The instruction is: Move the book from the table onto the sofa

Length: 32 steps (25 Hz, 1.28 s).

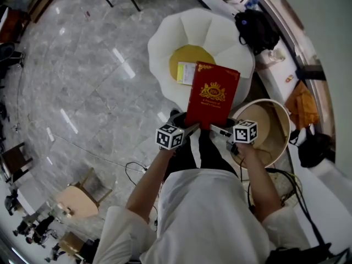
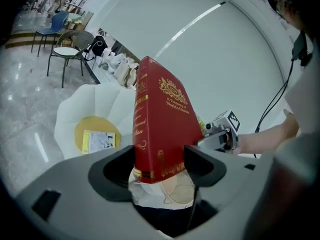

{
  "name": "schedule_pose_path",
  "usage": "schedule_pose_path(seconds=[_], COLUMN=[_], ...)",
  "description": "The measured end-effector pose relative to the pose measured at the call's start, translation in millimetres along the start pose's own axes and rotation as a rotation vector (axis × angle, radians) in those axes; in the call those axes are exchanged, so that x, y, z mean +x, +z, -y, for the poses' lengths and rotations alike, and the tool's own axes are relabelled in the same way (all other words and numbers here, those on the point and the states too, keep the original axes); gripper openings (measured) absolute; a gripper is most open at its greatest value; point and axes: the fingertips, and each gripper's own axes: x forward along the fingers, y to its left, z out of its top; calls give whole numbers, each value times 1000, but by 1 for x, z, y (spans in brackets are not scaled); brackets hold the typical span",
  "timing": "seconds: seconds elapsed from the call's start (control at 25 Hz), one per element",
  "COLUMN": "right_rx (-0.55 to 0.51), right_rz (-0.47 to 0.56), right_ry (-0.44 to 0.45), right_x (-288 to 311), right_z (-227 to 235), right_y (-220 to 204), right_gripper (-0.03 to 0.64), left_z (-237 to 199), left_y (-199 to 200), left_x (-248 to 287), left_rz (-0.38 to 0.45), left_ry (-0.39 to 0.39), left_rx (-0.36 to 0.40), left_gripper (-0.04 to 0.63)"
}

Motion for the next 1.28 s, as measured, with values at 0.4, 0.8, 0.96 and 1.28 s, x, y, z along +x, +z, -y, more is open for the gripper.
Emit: schedule_pose_path(seconds=[0.4,0.8,0.96,1.28], right_rx=[11,11,45,88], right_rz=[-13,-76,-76,-57], right_ry=[-22,-42,-37,-53], right_x=[43,89,111,165], right_z=[67,167,203,272], right_y=[13,1,-9,-27], right_gripper=[342,341,342,342], left_z=[-62,-132,-161,-229], left_y=[-1,-41,-59,-94], left_x=[56,138,164,214], left_rz=[-26,-45,-62,-95], left_ry=[-25,-13,-9,-18], left_rx=[9,-50,-59,-78], left_gripper=[310,310,310,310])
